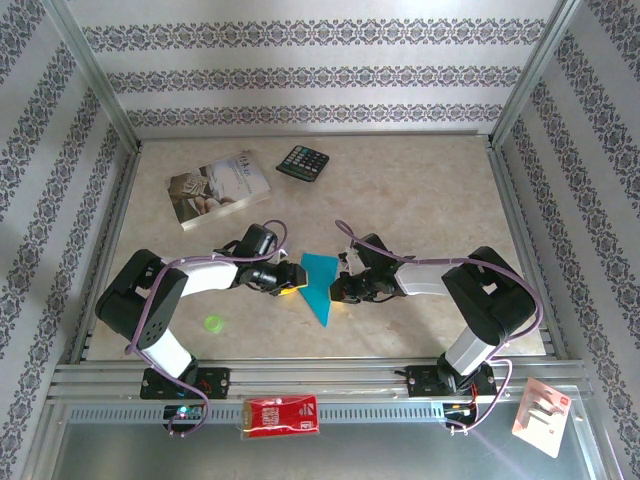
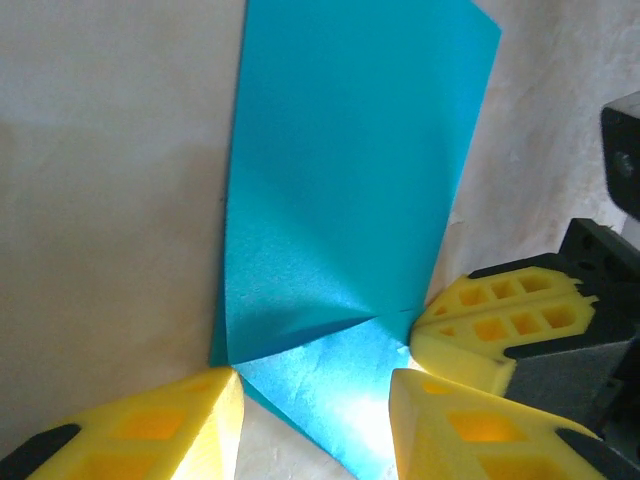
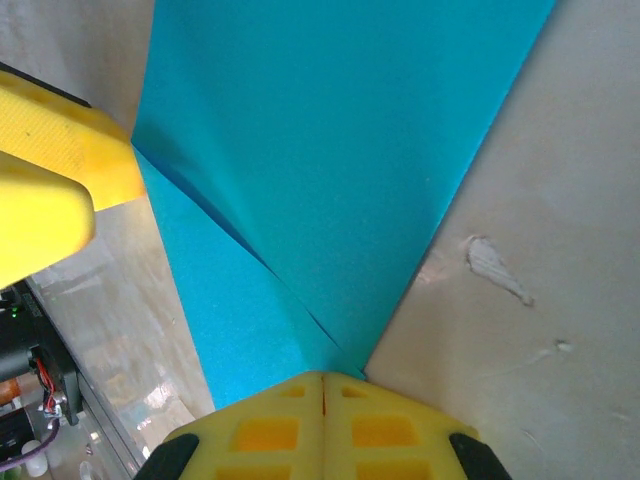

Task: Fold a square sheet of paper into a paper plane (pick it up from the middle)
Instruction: Fourth fold the wing at the center of the table.

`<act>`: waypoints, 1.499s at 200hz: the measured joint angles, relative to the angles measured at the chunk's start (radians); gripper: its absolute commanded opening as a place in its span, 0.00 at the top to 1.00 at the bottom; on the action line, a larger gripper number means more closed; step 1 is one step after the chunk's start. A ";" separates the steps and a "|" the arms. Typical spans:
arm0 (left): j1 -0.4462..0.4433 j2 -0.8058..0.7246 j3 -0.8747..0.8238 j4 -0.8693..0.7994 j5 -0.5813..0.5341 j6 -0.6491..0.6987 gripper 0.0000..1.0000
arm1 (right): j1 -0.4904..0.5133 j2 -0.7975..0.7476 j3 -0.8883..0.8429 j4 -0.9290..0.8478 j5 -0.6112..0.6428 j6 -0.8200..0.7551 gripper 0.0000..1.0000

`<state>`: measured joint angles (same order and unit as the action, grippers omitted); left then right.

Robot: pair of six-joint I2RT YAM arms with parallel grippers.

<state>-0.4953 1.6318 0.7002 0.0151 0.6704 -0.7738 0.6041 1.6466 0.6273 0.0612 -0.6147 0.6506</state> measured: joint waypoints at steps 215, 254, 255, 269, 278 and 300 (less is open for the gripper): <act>0.039 0.097 0.020 0.081 0.071 0.098 0.92 | -0.019 0.027 0.039 -0.052 -0.027 -0.057 1.00; 0.032 0.068 -0.004 0.088 0.016 0.020 1.00 | -0.035 0.033 0.126 -0.172 0.043 -0.150 0.93; 0.032 0.064 -0.007 0.089 0.012 0.016 1.00 | -0.036 0.033 0.127 -0.175 0.045 -0.152 0.92; 0.010 0.015 -0.041 0.091 -0.034 -0.045 1.00 | -0.039 0.017 0.157 -0.220 0.074 -0.189 0.85; -0.016 -0.027 -0.062 0.090 -0.068 -0.092 1.00 | -0.039 -0.011 0.169 -0.248 0.096 -0.206 0.80; -0.084 -0.118 -0.092 0.090 -0.164 -0.204 1.00 | -0.018 -0.114 0.176 -0.298 0.168 -0.247 0.73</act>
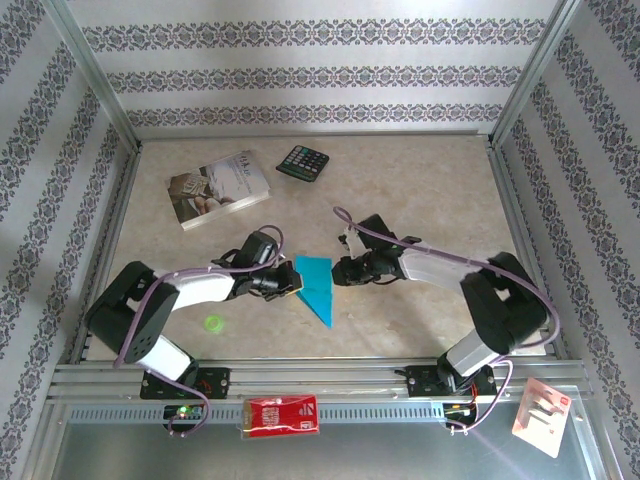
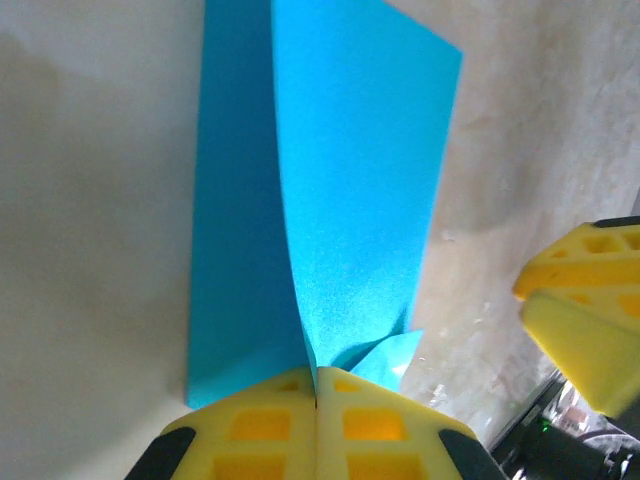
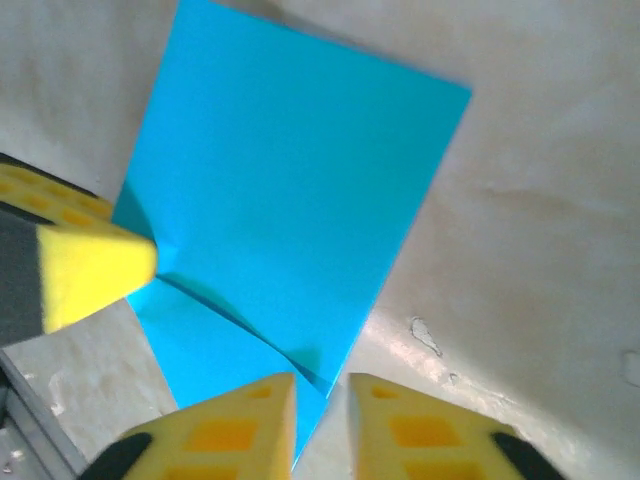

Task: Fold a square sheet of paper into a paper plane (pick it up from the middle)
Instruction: Fourth fold the wing at the center of the table.

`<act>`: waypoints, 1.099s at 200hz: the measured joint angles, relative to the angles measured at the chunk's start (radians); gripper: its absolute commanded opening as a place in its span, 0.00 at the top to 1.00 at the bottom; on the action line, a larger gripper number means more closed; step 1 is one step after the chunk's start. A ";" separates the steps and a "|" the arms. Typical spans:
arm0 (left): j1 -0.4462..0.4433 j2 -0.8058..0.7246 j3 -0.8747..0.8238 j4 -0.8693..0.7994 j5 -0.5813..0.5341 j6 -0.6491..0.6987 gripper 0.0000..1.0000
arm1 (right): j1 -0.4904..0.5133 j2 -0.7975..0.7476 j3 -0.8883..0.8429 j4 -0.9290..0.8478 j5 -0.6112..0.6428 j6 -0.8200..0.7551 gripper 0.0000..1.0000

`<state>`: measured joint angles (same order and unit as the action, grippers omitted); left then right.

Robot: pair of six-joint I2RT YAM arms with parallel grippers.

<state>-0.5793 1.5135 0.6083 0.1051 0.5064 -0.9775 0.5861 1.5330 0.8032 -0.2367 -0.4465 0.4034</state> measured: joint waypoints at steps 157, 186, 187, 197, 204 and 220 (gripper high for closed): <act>-0.048 -0.035 0.138 -0.140 -0.156 -0.260 1.00 | 0.500 -0.037 -0.138 0.198 0.630 0.121 0.57; -0.048 -0.030 0.138 -0.148 -0.143 -0.260 1.00 | 0.516 0.003 -0.107 0.196 0.717 0.148 0.57; -0.048 -0.029 0.138 -0.148 -0.142 -0.260 1.00 | 0.516 0.005 -0.106 0.196 0.721 0.149 0.57; -0.048 -0.027 0.138 -0.148 -0.140 -0.260 1.00 | 0.516 0.014 -0.096 0.196 0.740 0.153 0.58; -0.048 -0.024 0.138 -0.148 -0.138 -0.260 1.00 | 0.516 0.020 -0.090 0.196 0.751 0.157 0.58; -0.048 -0.016 0.138 -0.148 -0.132 -0.260 1.00 | 0.516 0.037 -0.081 0.197 0.771 0.168 0.58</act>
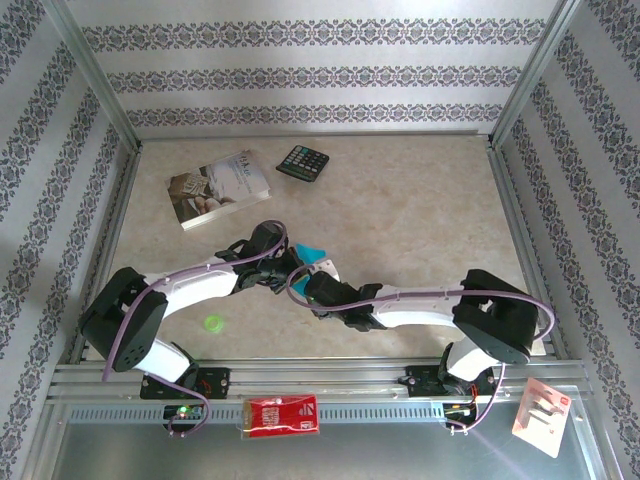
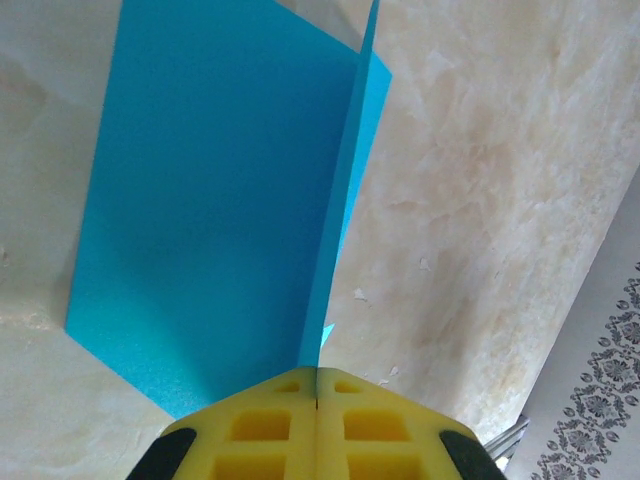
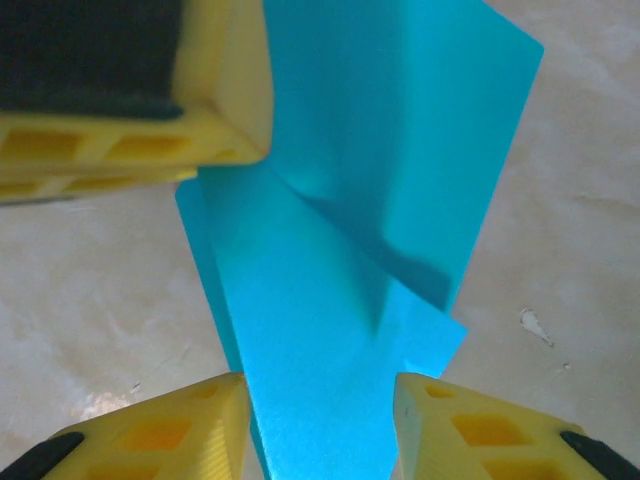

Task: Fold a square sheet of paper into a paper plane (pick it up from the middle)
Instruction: Fourth fold the wing at the center of the table.

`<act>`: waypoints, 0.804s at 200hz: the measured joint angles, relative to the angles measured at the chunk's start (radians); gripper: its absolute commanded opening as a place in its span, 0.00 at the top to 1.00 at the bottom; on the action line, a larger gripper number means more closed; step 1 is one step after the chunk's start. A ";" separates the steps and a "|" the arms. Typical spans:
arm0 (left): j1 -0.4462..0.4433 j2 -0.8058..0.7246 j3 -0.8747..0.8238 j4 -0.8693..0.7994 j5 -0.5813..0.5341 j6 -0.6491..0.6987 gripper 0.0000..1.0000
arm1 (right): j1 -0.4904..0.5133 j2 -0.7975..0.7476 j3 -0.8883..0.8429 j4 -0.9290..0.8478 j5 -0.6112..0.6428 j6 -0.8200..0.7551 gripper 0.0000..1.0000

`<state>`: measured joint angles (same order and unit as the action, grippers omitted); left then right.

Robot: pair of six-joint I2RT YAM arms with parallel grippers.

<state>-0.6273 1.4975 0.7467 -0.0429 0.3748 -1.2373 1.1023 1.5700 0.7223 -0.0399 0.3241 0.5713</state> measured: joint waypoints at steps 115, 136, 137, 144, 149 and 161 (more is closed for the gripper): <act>0.000 0.023 0.000 0.001 0.017 0.002 1.00 | 0.000 0.044 0.009 -0.001 0.030 0.025 0.65; 0.000 0.023 0.004 0.000 0.017 0.002 1.00 | 0.000 0.044 0.009 -0.002 0.031 0.026 0.66; 0.000 0.023 0.004 0.000 0.017 0.002 1.00 | 0.000 0.044 0.009 -0.002 0.031 0.026 0.66; 0.000 0.024 0.006 0.000 0.017 0.003 1.00 | 0.000 0.044 0.009 -0.002 0.031 0.026 0.67; 0.000 0.024 0.006 0.000 0.017 0.003 1.00 | 0.000 0.044 0.009 -0.002 0.031 0.027 0.67; 0.000 0.024 0.009 0.000 0.018 0.003 1.00 | 0.000 0.044 0.010 -0.002 0.031 0.029 0.68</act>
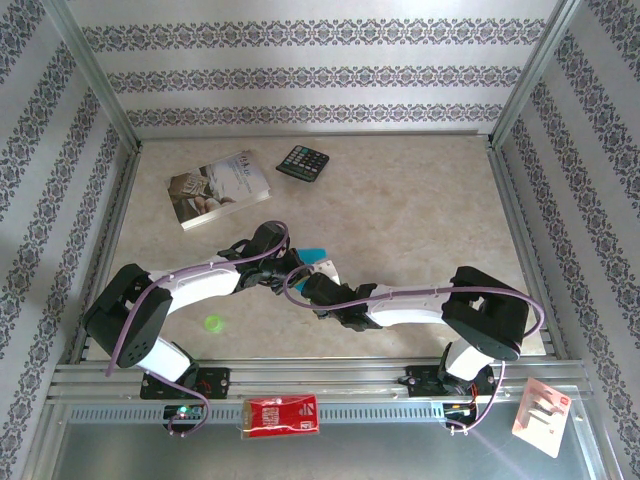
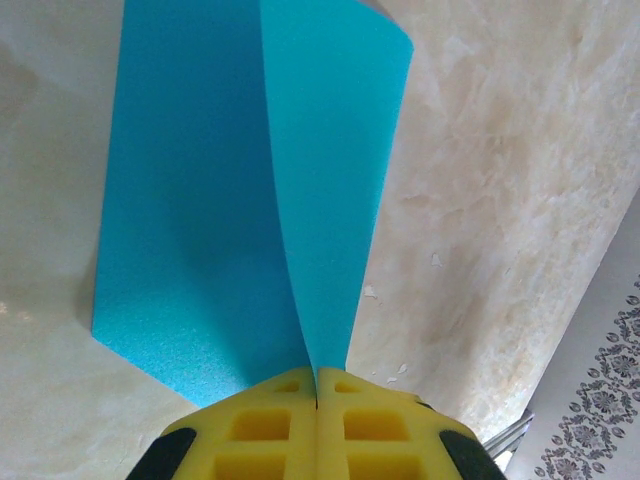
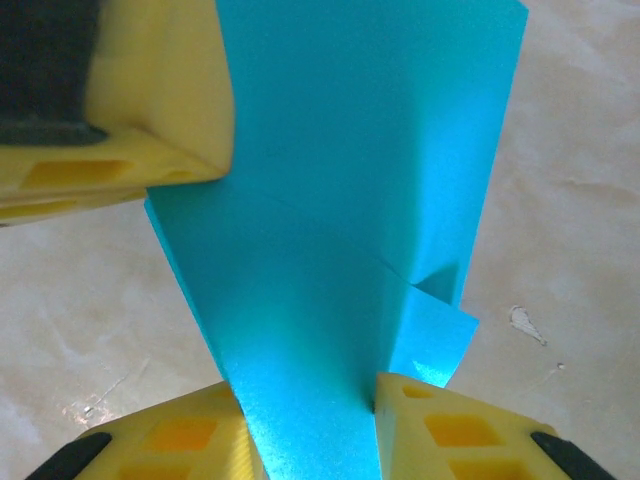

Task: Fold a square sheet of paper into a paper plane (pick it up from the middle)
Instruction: Fourth fold the wing at the center of the table.

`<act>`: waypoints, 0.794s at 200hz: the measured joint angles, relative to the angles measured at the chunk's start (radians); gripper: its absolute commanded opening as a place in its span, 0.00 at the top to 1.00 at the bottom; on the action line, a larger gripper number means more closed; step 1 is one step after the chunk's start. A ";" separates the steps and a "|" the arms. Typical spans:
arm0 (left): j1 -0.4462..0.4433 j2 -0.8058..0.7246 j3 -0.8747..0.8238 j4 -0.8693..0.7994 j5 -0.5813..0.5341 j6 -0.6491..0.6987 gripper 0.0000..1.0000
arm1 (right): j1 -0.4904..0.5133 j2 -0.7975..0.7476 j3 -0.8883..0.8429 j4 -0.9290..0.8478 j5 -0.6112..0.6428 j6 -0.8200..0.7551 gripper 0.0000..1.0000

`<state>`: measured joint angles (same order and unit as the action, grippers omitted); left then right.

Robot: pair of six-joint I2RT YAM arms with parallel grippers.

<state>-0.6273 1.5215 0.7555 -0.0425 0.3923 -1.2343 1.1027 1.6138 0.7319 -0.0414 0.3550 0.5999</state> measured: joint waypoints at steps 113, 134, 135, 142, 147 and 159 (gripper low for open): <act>0.000 0.015 0.004 0.000 0.014 0.003 1.00 | 0.000 0.015 0.006 -0.018 0.024 -0.004 0.62; 0.000 0.020 0.005 -0.004 0.019 0.004 1.00 | 0.006 0.014 0.008 -0.034 0.037 -0.004 0.60; 0.000 0.020 0.005 -0.004 0.019 0.004 1.00 | 0.006 0.014 0.008 -0.036 0.038 -0.004 0.60; 0.000 0.021 0.008 -0.010 0.021 0.005 1.00 | 0.009 0.014 0.010 -0.042 0.044 -0.005 0.60; 0.001 0.022 0.011 -0.015 0.023 0.006 1.00 | 0.013 0.014 0.013 -0.048 0.050 -0.007 0.60; 0.001 0.023 0.019 -0.023 0.026 0.009 1.00 | 0.020 0.014 0.019 -0.058 0.060 -0.011 0.60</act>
<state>-0.6266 1.5440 0.7750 -0.0654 0.4179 -1.2255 1.1225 1.6283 0.7513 -0.0998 0.4145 0.5884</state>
